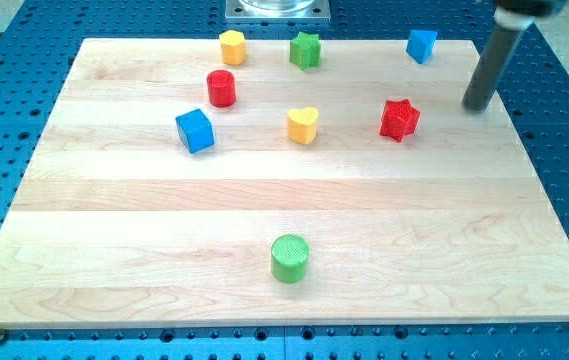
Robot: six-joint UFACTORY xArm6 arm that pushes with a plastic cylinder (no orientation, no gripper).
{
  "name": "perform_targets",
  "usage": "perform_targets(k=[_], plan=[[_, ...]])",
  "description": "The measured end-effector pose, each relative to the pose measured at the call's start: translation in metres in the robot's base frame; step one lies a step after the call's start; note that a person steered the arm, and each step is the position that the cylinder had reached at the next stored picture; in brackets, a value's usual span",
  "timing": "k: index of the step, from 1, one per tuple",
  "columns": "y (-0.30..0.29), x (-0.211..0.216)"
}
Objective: Place the blue triangle parallel to the green star
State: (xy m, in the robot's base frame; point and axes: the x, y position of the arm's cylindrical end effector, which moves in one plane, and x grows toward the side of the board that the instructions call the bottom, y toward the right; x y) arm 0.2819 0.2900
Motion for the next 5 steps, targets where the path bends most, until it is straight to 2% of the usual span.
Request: perform_targets(k=[1,2,3,4,5], plan=[[0.012,-0.073],[-0.005,-0.09],[-0.049,-0.06],[-0.071,-0.059],[-0.058,-0.055]])
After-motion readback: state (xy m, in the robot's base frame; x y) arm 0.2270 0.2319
